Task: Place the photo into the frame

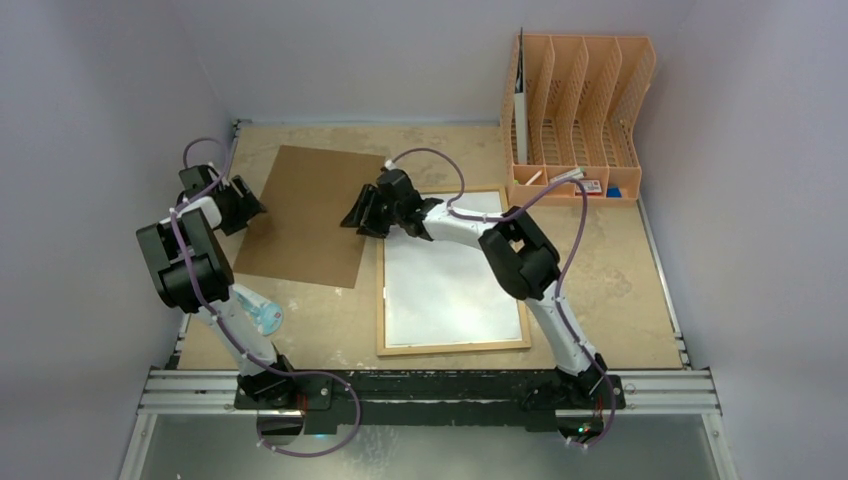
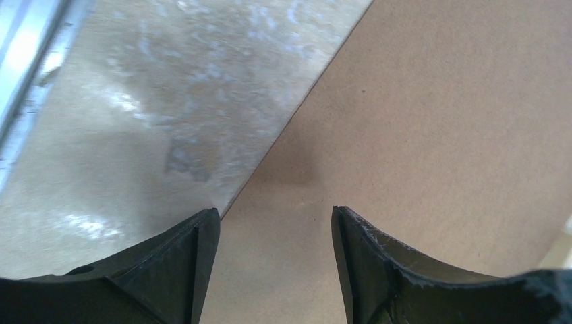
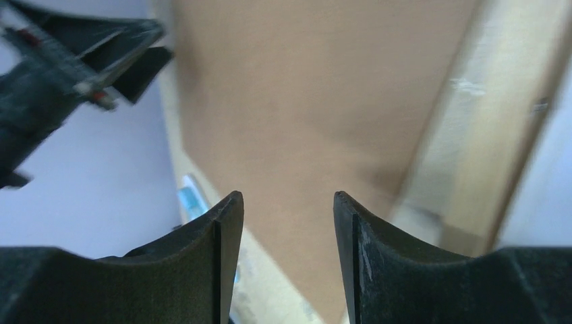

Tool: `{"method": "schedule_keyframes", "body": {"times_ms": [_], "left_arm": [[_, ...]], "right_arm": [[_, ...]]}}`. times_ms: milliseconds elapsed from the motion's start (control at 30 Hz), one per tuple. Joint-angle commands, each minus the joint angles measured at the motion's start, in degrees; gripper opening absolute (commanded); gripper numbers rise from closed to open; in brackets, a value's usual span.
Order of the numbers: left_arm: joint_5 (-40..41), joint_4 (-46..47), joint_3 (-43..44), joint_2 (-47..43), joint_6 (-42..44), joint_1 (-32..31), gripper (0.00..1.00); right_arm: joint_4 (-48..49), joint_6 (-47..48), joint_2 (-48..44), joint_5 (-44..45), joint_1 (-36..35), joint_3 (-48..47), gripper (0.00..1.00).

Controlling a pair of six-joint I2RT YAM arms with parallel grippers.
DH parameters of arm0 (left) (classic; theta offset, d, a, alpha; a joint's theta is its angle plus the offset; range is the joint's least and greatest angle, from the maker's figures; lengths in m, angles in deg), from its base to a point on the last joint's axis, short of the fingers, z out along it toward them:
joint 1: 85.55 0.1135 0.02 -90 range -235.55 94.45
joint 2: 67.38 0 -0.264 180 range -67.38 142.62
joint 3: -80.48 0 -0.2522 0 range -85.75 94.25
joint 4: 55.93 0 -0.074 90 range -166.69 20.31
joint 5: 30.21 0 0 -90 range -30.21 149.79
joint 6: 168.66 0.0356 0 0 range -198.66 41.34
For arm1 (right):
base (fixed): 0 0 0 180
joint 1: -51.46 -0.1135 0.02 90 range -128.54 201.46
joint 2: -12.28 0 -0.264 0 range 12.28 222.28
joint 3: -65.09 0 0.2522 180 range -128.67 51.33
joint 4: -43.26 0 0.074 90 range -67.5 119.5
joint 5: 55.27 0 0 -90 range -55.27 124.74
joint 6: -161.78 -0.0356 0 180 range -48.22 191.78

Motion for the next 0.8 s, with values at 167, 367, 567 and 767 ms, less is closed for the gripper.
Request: {"method": "schedule_keyframes", "body": {"times_ms": [167,367,567,767], "left_arm": [[-7.0,-12.4,-6.7,6.6,-3.4,-1.8,0.64],[-3.4,-13.5,-4.9,4.9,-2.3,-1.7,0.66],[-1.5,-15.3,-5.1,3.8,0.4,-1.8,0.73],[1.4,-15.2,-9.1,1.4,-0.4,-2.1,0.78]], "right_arm": [[15.4,-2.5,-12.0,-3.4,0.1,5.0,0.54],[-0.2,-1.9,-11.2,3.2,0.3,3.0,0.54],[-10.8,-3.2,-8.6,4.2,-1.5,3.0,0.56],[-14.6,-3.3,-8.4,5.5,-2.0,4.8,0.58]]}}
